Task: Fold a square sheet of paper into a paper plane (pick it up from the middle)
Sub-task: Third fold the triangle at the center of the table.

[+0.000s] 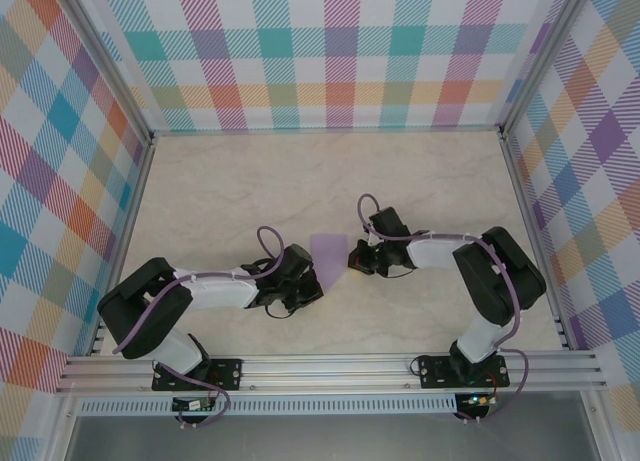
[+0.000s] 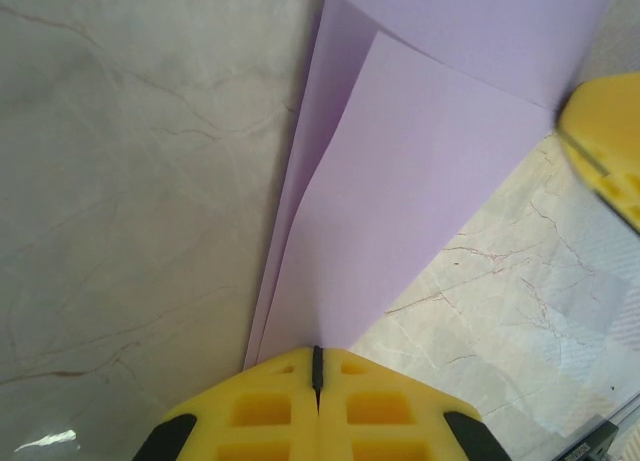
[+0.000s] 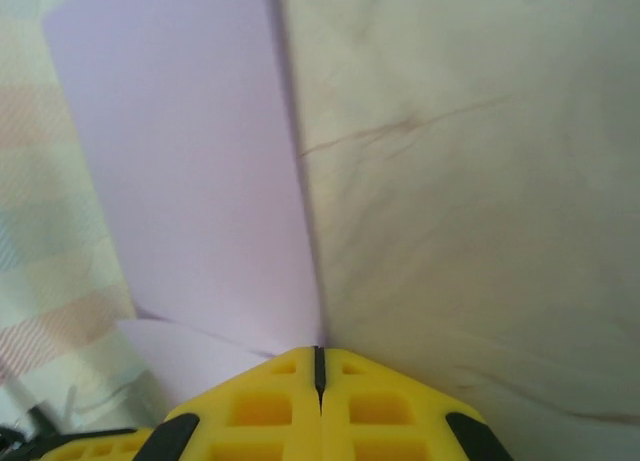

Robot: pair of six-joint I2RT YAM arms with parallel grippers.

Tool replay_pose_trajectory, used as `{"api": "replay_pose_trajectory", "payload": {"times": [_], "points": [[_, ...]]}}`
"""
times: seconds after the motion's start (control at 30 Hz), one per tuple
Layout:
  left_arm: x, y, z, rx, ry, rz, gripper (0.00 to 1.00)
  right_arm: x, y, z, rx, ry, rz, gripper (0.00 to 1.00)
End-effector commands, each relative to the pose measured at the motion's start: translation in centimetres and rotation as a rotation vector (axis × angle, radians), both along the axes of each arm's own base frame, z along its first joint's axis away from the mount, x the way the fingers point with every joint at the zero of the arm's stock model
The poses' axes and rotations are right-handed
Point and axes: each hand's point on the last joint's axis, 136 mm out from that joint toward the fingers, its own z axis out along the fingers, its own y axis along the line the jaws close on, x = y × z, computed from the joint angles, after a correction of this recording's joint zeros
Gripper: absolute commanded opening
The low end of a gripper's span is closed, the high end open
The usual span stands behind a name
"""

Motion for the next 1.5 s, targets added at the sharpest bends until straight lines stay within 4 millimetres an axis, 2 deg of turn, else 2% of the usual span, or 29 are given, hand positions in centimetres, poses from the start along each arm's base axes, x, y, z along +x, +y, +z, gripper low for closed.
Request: {"api": "replay_pose_trajectory", "payload": {"times": [0.0, 0.07, 0.17, 0.3, 0.43, 0.7, 0.87, 1.03, 1.13, 1.27, 1.47], "points": [[-2.4, 3.4, -3.6, 0.177, 0.09, -0.004, 0.0, 0.7, -0.9, 2.2, -0.026, -0.078, -0.005, 0.0], [-2.1, 3.0, -3.3, 0.174, 0.078, -0.014, 0.0, 0.2, 0.1, 3.3, 0.019, -0.09, 0.023, 0.0], [-1.7, 2.7, -2.9, 0.171, 0.064, -0.027, 0.0, -1.2, 2.2, 3.8, 0.067, -0.073, 0.084, 0.0], [-1.4, 2.3, -2.5, 0.162, 0.05, -0.036, 0.0, -2.4, 4.9, 3.6, 0.114, -0.048, 0.147, 0.0], [-1.1, 1.8, -1.9, 0.146, 0.034, -0.049, 0.0, -2.4, 6.6, 2.8, 0.142, -0.009, 0.184, 0.0], [0.4, -0.8, 1.9, 0.03, -0.084, -0.124, 0.0, -3.1, 5.2, -0.8, 0.04, 0.07, 0.159, 0.0], [2.1, -2.1, 2.9, -0.006, -0.133, -0.111, 0.0, -3.6, 4.3, -1.9, 0.0, 0.094, 0.145, 0.0], [3.0, -2.2, 1.5, 0.034, -0.125, -0.096, 0.0, -3.7, 4.2, -2.2, -0.003, 0.102, 0.141, 0.0], [2.6, -2.1, 0.1, 0.041, -0.097, -0.1, 0.0, -3.7, 4.2, -2.3, -0.008, 0.105, 0.142, 0.0], [1.5, -0.4, -1.8, 0.084, -0.064, -0.092, 0.0, -3.9, 3.8, -2.7, -0.026, 0.116, 0.136, 0.0], [-0.6, 2.4, -3.6, 0.094, -0.059, -0.071, 0.0, -4.2, 2.8, -3.9, -0.084, 0.155, 0.105, 0.0]]}}
